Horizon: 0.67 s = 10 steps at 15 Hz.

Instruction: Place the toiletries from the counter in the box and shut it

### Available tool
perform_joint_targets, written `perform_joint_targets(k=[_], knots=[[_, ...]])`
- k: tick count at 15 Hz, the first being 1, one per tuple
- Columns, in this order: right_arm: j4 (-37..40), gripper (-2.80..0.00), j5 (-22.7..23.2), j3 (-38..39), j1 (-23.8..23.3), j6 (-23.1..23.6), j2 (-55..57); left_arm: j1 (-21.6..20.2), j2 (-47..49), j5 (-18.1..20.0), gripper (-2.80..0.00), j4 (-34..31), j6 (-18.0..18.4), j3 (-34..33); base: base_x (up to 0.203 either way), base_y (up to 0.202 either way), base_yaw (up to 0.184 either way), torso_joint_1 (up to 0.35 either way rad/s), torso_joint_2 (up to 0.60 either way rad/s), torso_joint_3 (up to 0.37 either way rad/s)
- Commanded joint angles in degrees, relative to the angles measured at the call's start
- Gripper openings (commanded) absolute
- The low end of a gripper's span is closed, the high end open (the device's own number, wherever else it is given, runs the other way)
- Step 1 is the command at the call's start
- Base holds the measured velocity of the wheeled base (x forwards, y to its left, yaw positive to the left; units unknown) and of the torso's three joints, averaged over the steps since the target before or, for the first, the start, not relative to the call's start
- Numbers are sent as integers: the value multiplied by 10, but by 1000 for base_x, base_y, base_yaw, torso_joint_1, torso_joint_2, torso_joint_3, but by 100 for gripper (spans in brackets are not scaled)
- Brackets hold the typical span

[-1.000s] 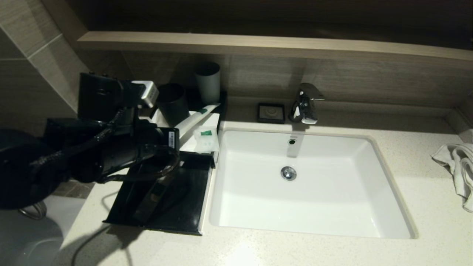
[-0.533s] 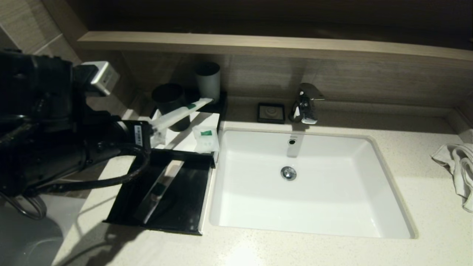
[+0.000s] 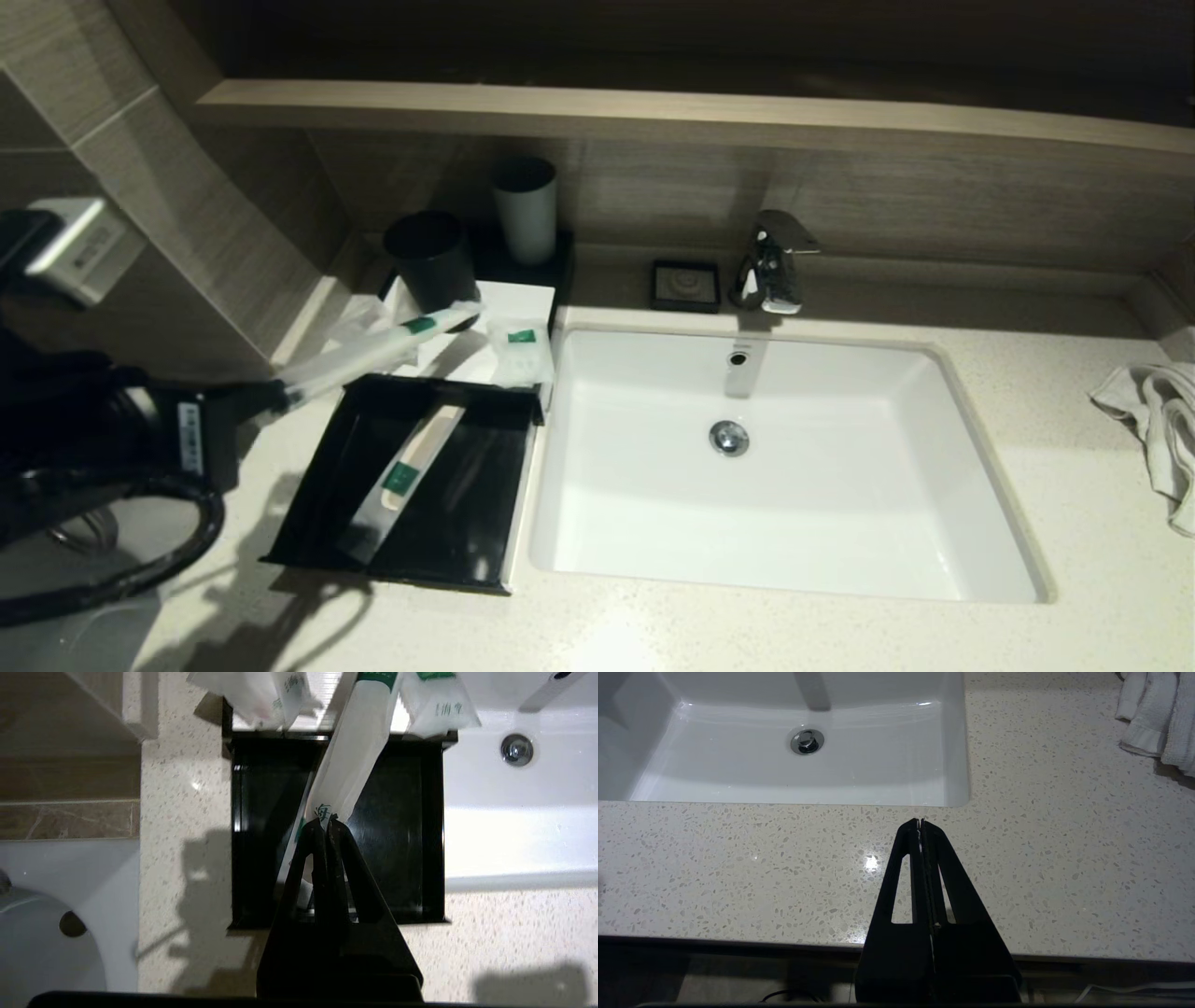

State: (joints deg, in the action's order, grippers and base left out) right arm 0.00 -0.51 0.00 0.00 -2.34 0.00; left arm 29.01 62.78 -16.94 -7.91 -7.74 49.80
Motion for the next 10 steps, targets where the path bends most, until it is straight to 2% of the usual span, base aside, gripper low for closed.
perform_joint_targets(k=[1, 5, 10], knots=[[0, -280, 0, 0, 0, 0, 0, 1, -90, 1, -280, -58, -1, -17, 0, 0, 0, 0, 0, 0], [0, -280, 1, 0, 0, 0, 0, 1, -179, 3, -280, -164, -2, -31, 0, 0, 0, 0, 0, 0], [0, -280, 1, 0, 0, 0, 0, 1, -207, 4, -280, -179, -2, -110, 0, 0, 0, 0, 0, 0]])
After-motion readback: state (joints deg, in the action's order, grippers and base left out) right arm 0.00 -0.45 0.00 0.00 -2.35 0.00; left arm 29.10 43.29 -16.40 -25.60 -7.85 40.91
